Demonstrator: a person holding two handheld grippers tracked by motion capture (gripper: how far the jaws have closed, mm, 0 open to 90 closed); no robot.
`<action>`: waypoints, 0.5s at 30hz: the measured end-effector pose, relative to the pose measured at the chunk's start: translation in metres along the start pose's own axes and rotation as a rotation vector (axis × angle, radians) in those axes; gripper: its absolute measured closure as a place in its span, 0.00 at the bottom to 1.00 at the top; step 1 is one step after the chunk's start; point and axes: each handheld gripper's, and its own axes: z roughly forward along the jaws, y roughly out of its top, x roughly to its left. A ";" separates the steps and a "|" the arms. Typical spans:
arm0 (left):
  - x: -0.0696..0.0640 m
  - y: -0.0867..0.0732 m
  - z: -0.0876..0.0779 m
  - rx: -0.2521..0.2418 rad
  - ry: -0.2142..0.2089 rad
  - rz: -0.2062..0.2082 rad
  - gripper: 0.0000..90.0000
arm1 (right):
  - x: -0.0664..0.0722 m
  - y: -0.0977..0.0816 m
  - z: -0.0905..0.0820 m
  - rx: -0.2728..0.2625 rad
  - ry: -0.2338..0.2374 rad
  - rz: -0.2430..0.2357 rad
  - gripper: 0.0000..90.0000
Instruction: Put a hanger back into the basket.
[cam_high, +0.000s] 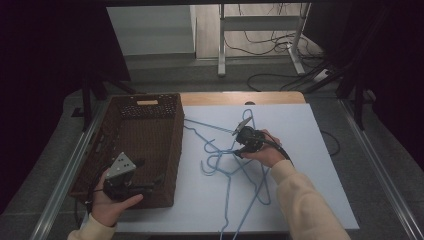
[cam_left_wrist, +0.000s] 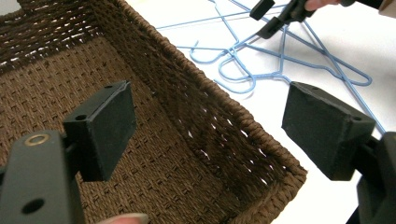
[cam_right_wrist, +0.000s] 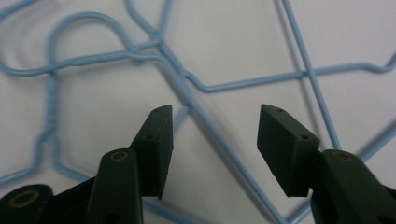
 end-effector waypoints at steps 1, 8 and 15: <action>0.000 0.000 0.000 0.000 0.000 0.000 0.19 | -0.005 -0.001 0.002 0.003 0.005 0.005 0.55; 0.002 -0.001 0.001 0.002 0.001 -0.005 0.19 | -0.015 -0.006 0.016 0.049 0.055 -0.029 0.63; 0.001 -0.001 0.002 0.004 -0.001 -0.001 0.19 | -0.019 -0.003 0.018 0.062 0.127 -0.095 0.79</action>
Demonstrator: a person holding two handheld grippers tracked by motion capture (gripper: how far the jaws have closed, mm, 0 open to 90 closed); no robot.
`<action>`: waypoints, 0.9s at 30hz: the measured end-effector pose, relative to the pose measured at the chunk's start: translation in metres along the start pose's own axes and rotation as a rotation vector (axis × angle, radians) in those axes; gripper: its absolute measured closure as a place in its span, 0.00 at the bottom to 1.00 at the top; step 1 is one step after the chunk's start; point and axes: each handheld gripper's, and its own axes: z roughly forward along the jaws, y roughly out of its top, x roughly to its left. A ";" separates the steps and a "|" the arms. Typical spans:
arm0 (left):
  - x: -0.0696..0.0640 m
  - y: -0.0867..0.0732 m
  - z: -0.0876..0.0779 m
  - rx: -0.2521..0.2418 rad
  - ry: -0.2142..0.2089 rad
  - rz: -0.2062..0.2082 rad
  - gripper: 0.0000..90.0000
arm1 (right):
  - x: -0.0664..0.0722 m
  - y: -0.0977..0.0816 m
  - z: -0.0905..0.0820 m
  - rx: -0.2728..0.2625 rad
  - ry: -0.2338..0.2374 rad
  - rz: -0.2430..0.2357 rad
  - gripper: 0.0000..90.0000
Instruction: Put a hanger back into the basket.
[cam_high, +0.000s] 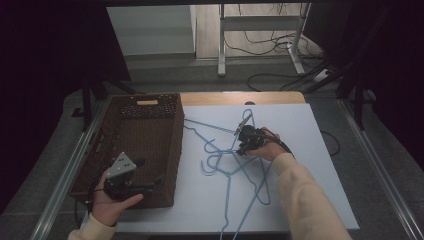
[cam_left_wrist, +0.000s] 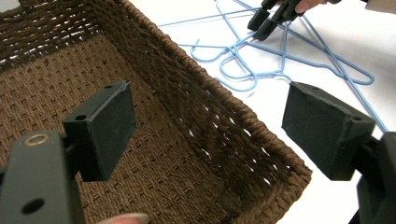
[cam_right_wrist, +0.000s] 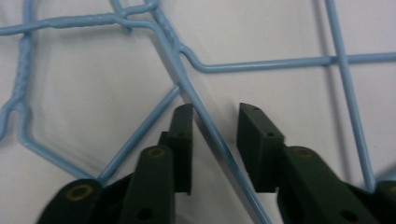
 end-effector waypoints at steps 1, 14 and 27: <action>0.000 0.000 0.000 -0.001 0.000 0.001 0.19 | 0.000 0.001 0.000 0.004 0.018 -0.004 0.81; 0.000 0.000 -0.002 -0.010 0.007 0.002 0.19 | 0.002 0.004 -0.001 0.025 0.011 -0.098 0.86; 0.000 0.000 -0.005 -0.030 0.019 0.003 0.19 | 0.005 0.005 -0.017 -0.021 -0.029 -0.126 0.87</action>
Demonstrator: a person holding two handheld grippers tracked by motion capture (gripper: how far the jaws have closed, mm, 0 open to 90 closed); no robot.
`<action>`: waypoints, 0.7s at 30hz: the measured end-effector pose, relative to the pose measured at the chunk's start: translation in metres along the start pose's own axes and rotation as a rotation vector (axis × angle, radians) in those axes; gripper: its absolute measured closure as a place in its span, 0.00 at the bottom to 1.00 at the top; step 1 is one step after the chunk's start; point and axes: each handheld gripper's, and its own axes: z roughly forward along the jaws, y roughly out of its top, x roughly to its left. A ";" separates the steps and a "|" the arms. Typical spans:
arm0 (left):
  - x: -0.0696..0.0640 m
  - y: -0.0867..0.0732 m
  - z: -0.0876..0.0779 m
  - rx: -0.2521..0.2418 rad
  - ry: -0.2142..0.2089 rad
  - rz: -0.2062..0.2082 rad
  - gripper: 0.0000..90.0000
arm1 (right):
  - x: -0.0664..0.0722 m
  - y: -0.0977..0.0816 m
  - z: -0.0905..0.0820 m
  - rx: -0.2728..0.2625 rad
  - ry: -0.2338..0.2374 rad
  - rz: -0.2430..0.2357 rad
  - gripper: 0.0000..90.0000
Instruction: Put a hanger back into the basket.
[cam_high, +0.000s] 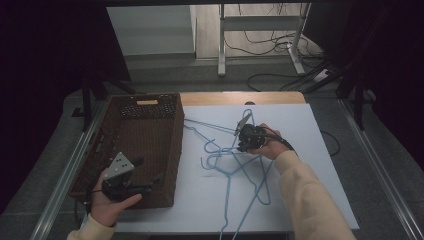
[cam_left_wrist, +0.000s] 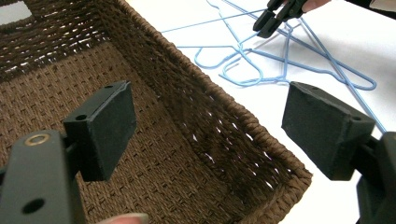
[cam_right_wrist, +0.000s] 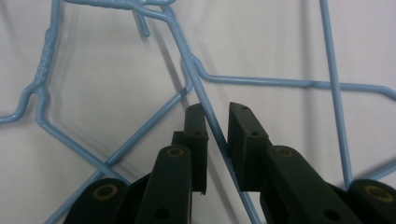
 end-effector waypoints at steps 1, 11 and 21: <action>0.000 0.000 0.000 -0.001 0.001 0.000 0.19 | 0.000 0.000 -0.001 -0.002 -0.002 -0.007 0.87; -0.001 0.001 -0.001 -0.005 0.004 0.002 0.19 | -0.002 -0.011 -0.013 0.003 -0.028 0.032 0.96; -0.003 0.003 -0.002 -0.015 0.000 0.006 0.19 | 0.002 -0.011 -0.022 -0.010 -0.020 0.146 0.97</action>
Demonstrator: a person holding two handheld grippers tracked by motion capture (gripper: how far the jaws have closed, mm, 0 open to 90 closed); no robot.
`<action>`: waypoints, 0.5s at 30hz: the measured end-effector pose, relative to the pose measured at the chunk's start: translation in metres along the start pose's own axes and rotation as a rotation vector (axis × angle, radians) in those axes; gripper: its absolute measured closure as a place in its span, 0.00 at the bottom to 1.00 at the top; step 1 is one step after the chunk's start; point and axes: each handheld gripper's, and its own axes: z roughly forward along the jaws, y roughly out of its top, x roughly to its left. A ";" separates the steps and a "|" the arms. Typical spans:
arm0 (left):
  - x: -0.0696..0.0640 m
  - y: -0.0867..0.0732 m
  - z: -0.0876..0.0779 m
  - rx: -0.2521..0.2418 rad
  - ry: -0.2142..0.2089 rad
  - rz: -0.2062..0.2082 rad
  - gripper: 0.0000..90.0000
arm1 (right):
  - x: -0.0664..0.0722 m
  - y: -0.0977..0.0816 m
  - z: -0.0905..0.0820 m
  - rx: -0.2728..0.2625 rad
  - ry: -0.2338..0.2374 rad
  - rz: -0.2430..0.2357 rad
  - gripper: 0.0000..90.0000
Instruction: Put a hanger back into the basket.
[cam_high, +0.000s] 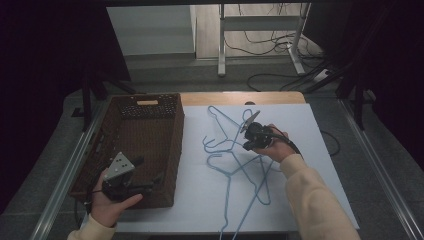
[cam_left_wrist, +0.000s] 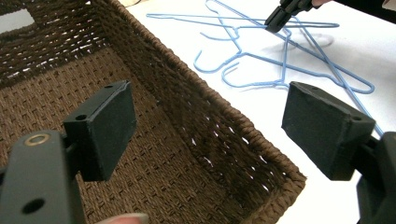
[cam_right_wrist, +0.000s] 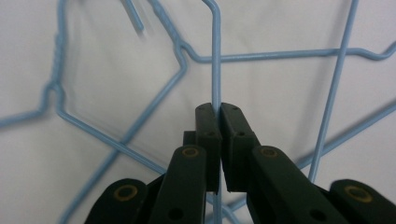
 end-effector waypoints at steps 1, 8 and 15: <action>0.000 0.000 0.000 0.000 0.000 0.000 0.19 | 0.000 0.000 -0.002 -0.009 0.006 0.023 0.97; -0.002 0.002 0.001 -0.004 -0.014 -0.006 0.19 | 0.007 -0.007 -0.019 -0.088 0.047 0.178 0.97; -0.007 0.006 0.003 -0.005 -0.024 0.002 0.20 | 0.016 -0.016 -0.023 -0.150 0.089 0.276 0.97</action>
